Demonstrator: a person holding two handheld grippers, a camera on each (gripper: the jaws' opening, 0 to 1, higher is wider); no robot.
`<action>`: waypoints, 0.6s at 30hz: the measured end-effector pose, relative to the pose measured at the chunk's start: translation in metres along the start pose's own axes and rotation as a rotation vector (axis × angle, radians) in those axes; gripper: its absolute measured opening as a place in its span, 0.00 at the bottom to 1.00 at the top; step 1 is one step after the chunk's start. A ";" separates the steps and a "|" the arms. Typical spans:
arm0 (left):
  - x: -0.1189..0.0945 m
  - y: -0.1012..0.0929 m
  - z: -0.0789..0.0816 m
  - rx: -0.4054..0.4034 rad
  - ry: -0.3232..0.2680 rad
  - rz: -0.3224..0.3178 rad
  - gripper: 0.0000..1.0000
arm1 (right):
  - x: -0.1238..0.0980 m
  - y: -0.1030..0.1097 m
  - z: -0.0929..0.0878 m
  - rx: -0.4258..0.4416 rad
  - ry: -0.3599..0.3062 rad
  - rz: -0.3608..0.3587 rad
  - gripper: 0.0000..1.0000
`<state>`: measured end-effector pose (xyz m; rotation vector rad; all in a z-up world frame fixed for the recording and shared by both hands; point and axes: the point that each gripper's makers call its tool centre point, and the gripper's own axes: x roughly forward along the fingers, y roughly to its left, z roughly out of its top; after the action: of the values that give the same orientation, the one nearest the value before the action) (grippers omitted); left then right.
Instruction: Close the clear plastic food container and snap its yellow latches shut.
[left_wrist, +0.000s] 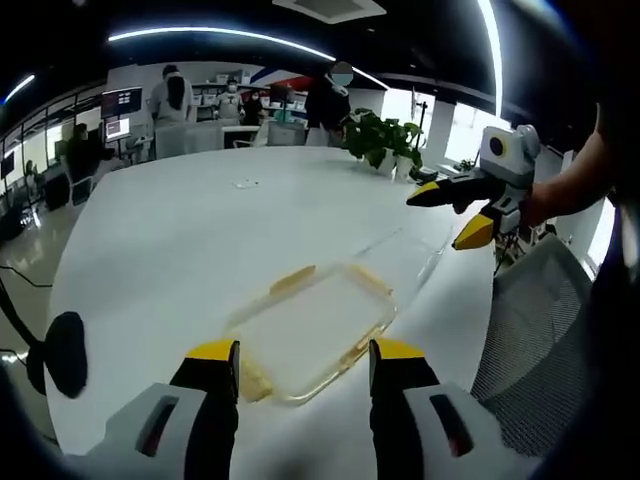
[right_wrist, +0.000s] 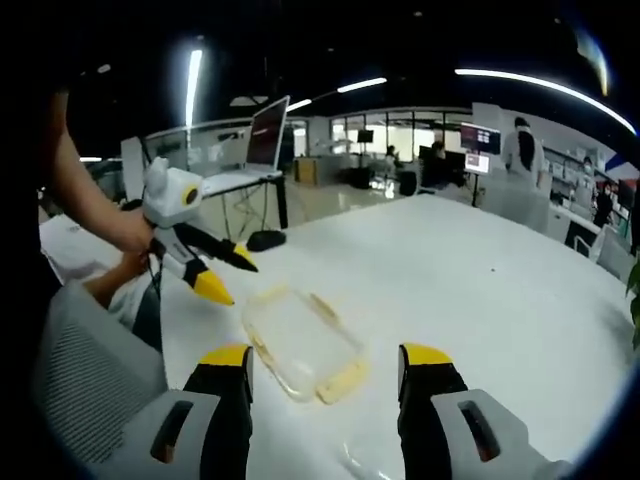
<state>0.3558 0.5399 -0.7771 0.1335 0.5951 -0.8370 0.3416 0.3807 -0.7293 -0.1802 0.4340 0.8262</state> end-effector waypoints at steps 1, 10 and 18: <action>0.001 0.002 0.000 0.005 0.003 -0.002 0.52 | 0.001 -0.001 0.000 0.000 0.001 0.002 0.58; 0.006 0.014 0.000 -0.006 0.009 -0.006 0.50 | 0.012 -0.002 -0.007 -0.026 0.042 0.033 0.58; 0.006 0.018 -0.002 0.006 0.024 -0.013 0.50 | 0.018 -0.004 -0.007 -0.042 0.060 0.052 0.58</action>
<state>0.3709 0.5493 -0.7843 0.1456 0.6169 -0.8505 0.3531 0.3882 -0.7432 -0.2342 0.4797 0.8832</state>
